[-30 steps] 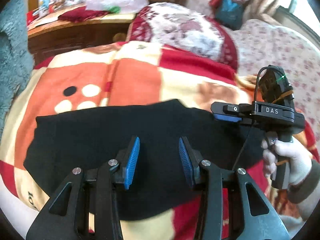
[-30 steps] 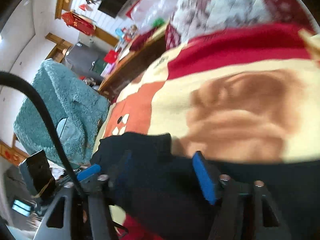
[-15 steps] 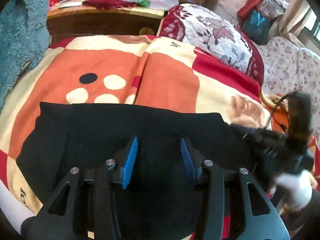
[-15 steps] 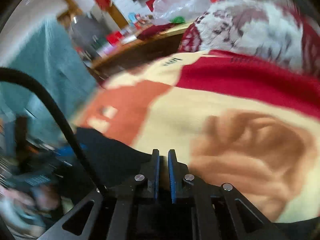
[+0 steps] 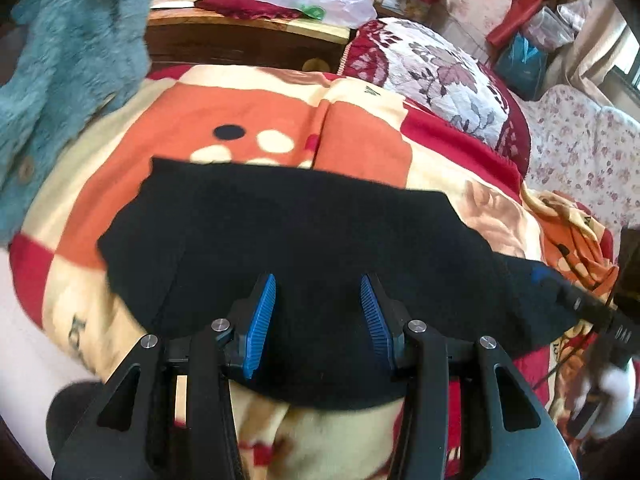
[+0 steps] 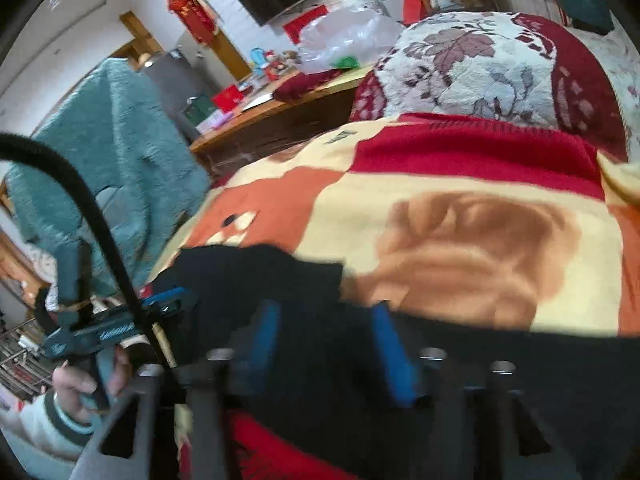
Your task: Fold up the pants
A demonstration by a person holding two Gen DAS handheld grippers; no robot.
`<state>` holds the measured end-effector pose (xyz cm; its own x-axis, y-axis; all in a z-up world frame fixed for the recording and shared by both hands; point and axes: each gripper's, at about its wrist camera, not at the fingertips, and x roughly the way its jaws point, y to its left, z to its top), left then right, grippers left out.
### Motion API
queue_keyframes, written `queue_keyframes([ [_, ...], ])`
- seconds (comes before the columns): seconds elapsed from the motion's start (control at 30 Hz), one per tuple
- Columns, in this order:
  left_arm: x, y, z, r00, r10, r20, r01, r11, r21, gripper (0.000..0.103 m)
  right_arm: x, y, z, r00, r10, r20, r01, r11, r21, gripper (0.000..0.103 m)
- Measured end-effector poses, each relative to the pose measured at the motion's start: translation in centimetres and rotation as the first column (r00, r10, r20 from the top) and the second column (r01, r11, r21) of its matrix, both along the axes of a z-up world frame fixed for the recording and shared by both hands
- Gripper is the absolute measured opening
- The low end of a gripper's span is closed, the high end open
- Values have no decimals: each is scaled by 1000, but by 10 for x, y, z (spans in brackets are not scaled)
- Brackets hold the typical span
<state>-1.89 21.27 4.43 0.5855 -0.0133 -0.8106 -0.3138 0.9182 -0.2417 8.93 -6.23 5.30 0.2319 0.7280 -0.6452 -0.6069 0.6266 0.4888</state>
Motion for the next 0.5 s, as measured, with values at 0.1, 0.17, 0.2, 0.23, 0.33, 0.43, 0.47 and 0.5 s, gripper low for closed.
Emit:
queue_keyframes([
  [0.1,-7,-1,-8,999,2,-33,-2,1000,10,44,-18,3,-16,999,16,-30,-17,1000,-26,53],
  [0.17,-8,-3,-14,998,-8,-59,9,1000,20,44,-25,6,-33,998,21,-57,-25,997,-66,53],
  [0.2,-11,-3,-13,999,-7,-50,8,1000,25,44,-28,7,-38,998,24,-57,-28,996,-82,54],
  [0.23,-12,-4,-12,998,-10,-55,12,999,33,44,-33,6,-38,999,21,-37,-24,997,-77,54],
  [0.33,-16,-7,-9,998,-8,-61,11,999,46,44,-39,7,-36,998,40,-49,-45,993,-105,54],
  [0.43,-18,-18,-1,998,-36,-50,40,997,72,44,-42,2,-28,999,32,-28,-35,992,-125,53],
  [0.47,-19,-21,1,998,-45,-44,48,996,74,44,-43,-1,-26,999,24,-25,-27,992,-122,53],
  [0.5,-19,-25,4,998,-54,-38,57,996,74,44,-44,-5,-24,1000,13,-23,-16,993,-117,53],
])
